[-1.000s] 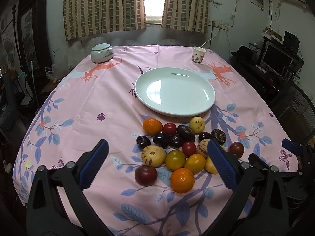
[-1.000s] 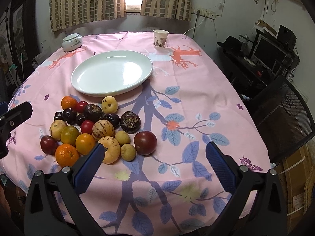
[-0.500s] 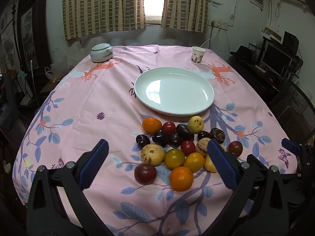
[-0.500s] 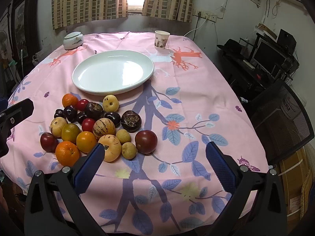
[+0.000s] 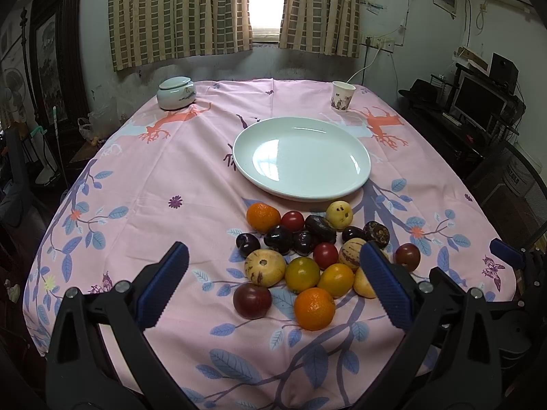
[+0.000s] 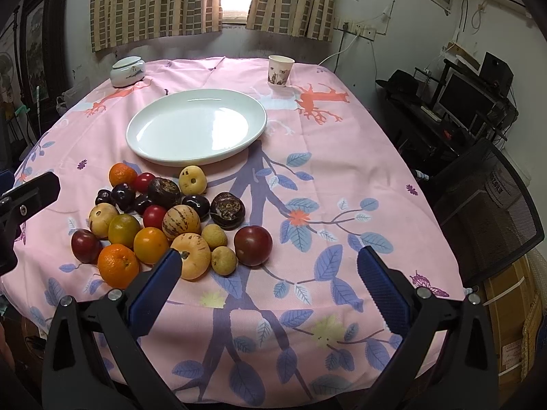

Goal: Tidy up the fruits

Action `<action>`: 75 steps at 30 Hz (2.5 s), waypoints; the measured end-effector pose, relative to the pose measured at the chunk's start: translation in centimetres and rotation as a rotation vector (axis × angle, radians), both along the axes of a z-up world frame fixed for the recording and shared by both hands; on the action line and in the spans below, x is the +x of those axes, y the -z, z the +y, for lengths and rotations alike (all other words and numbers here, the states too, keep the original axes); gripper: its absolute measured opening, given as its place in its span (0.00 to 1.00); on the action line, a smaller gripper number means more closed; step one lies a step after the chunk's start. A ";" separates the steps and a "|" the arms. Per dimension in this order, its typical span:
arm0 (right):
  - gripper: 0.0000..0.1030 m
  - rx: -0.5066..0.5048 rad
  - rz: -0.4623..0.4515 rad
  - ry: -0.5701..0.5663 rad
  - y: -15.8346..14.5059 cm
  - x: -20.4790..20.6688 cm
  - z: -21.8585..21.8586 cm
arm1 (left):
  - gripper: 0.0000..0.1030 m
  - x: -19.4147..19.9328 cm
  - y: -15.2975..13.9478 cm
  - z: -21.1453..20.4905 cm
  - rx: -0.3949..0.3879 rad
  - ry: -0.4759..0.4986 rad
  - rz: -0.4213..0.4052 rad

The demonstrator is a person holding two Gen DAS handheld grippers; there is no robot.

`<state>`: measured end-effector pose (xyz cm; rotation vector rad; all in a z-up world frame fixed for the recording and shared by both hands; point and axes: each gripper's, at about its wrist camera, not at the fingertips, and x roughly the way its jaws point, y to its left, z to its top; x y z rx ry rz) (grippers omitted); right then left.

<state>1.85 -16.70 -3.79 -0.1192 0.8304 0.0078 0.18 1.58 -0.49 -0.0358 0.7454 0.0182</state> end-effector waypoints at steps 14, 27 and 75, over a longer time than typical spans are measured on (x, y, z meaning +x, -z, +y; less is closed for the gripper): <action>0.99 -0.007 -0.005 -0.014 -0.4 -0.5 0.2 | 0.98 0.0 0.0 0.0 -0.001 0.003 0.000; 0.99 0.166 0.054 -0.175 2.4 -1.6 -1.1 | 0.98 -0.9 2.6 4.1 0.047 -0.102 0.040; 0.36 0.358 0.092 -0.166 3.5 0.8 -4.4 | 0.37 2.7 10.7 3.0 -0.175 0.156 0.262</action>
